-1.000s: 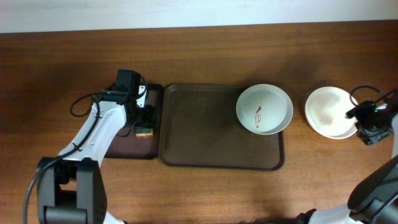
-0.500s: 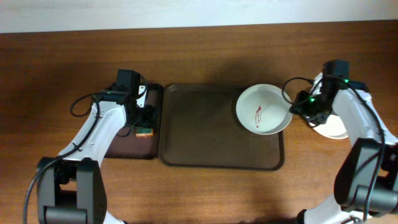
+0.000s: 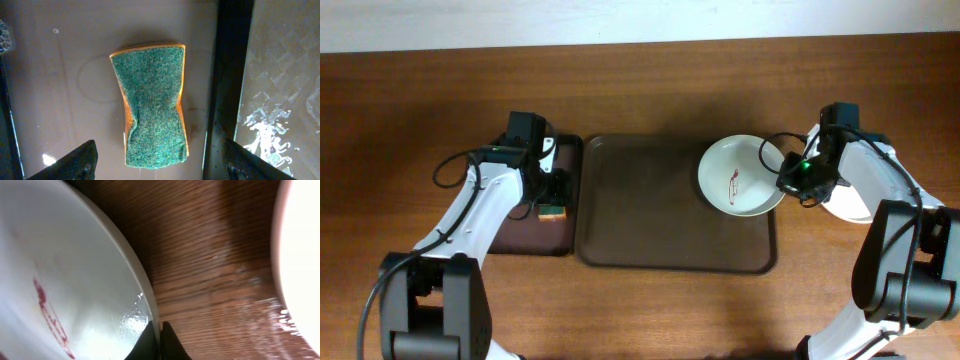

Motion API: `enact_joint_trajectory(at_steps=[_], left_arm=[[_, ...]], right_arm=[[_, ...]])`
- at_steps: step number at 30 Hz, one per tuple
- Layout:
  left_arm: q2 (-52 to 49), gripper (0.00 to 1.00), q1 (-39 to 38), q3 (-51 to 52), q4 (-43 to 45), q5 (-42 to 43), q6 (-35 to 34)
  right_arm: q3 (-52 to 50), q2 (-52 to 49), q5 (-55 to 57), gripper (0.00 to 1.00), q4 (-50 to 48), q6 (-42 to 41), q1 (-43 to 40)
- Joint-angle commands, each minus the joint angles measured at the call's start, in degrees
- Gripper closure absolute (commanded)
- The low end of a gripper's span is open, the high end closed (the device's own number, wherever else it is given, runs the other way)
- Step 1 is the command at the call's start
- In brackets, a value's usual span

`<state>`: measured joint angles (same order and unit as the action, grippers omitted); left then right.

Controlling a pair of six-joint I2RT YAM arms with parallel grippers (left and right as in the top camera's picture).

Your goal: Clean dirty plates on tray and stack at the side

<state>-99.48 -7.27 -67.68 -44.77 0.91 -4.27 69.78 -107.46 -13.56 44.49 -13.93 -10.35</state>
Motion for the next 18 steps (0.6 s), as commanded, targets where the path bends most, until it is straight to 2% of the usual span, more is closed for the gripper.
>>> enact_joint_trajectory(at_steps=[1, 4, 8, 11, 18], left_arm=[[0.8, 0.23, 0.2, -0.8, 0.1, 0.4, 0.0], [0.8, 0.23, 0.2, -0.8, 0.1, 0.4, 0.0], [0.8, 0.22, 0.2, -0.8, 0.1, 0.4, 0.0], [0.8, 0.21, 0.2, -0.8, 0.2, 0.4, 0.1], [-0.7, 0.26, 0.2, 1.4, 4.3, 0.3, 0.0]], right_arm=[[0.1, 2.2, -6.8, 0.96, 0.0, 0.0, 0.4], [0.6, 6.0, -8.5, 0.96, 0.3, 0.0, 2.8], [0.6, 5.9, -7.5, 0.96, 0.2, -0.8, 11.0], [0.6, 5.8, 0.0, 0.96, -2.2, -5.5, 17.7], [0.5, 5.8, 6.2, 0.96, -4.9, -6.1, 26.1]])
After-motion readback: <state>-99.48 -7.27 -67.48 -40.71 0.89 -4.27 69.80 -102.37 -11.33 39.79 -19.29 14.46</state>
